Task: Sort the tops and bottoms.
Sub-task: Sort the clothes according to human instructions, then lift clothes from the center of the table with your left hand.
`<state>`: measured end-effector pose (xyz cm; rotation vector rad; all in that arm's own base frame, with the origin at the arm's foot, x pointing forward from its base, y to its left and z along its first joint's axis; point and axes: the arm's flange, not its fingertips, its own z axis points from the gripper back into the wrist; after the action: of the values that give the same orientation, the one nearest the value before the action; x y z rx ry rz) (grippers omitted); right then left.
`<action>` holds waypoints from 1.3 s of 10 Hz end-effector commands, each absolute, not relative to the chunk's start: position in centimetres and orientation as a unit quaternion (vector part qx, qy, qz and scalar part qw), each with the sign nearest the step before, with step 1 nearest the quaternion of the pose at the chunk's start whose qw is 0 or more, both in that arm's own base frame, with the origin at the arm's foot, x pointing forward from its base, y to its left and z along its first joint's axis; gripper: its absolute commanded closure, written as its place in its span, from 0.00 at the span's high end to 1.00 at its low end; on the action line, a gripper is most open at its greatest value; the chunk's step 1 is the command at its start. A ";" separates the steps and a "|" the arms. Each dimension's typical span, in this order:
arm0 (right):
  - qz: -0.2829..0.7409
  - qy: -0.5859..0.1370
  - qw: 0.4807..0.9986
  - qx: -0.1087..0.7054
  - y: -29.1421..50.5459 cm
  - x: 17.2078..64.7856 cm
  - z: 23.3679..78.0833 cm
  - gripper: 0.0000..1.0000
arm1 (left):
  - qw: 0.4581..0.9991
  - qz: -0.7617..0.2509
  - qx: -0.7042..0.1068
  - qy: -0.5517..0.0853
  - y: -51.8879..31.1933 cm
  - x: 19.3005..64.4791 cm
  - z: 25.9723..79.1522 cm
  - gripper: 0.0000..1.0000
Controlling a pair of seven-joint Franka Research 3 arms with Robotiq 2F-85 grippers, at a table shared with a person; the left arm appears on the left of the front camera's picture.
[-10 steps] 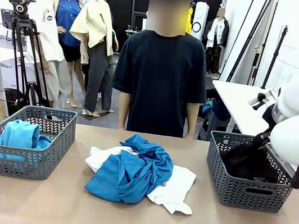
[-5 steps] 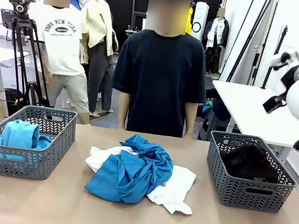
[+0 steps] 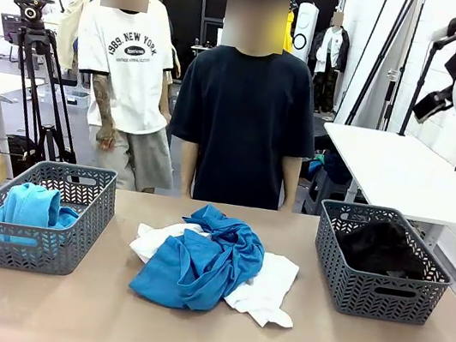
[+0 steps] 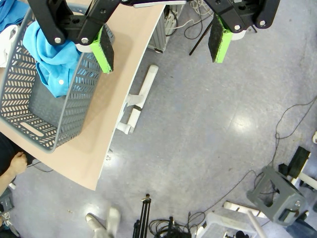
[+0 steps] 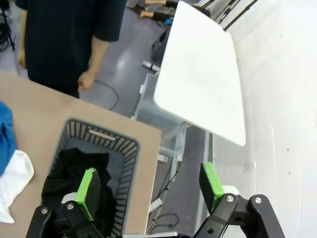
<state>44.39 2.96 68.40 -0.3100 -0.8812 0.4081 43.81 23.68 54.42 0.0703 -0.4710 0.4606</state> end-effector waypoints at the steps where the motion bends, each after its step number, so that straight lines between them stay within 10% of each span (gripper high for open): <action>1: 0.200 -0.432 0.870 -0.130 2.8 45.4 70.0 1.00 | 0.947 0.220 0.036 -0.229 23.7 43.7 54.4 1.00; 13: 0.189 -0.459 0.855 -0.152 3.2 45.0 73.2 1.00 | 0.947 0.220 0.036 -0.229 23.7 43.7 54.4 1.00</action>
<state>44.96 3.20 73.22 -0.3204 -0.9648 0.3967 43.81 23.68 54.42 0.0703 -0.4710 0.4606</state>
